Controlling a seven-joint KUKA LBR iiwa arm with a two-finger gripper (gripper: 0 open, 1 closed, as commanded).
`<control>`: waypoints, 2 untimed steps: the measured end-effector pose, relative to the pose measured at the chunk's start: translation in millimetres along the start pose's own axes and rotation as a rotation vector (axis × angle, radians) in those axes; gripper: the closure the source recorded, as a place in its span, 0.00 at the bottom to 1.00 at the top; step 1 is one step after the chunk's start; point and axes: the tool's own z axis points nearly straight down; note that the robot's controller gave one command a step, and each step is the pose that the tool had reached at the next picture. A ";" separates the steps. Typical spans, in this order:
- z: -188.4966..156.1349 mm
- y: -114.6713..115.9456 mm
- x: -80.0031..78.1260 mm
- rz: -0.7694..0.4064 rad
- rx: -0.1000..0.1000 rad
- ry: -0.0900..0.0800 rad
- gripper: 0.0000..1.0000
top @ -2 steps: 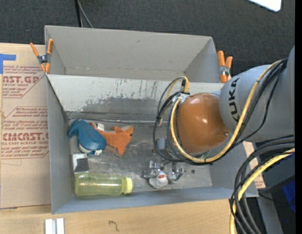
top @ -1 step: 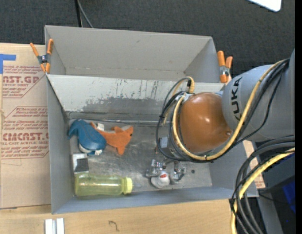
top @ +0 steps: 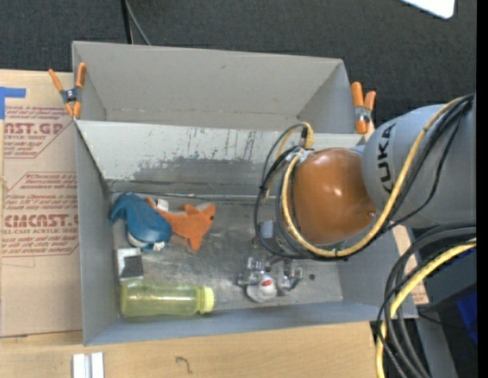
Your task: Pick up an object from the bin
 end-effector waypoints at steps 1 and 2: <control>-0.6 -30.0 38.2 0.188 0.000 0.002 1.00; -0.6 -30.0 38.2 0.188 0.000 0.002 1.00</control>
Offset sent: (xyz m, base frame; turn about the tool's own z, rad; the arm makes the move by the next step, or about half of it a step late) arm 0.0000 0.0000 0.0000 0.0000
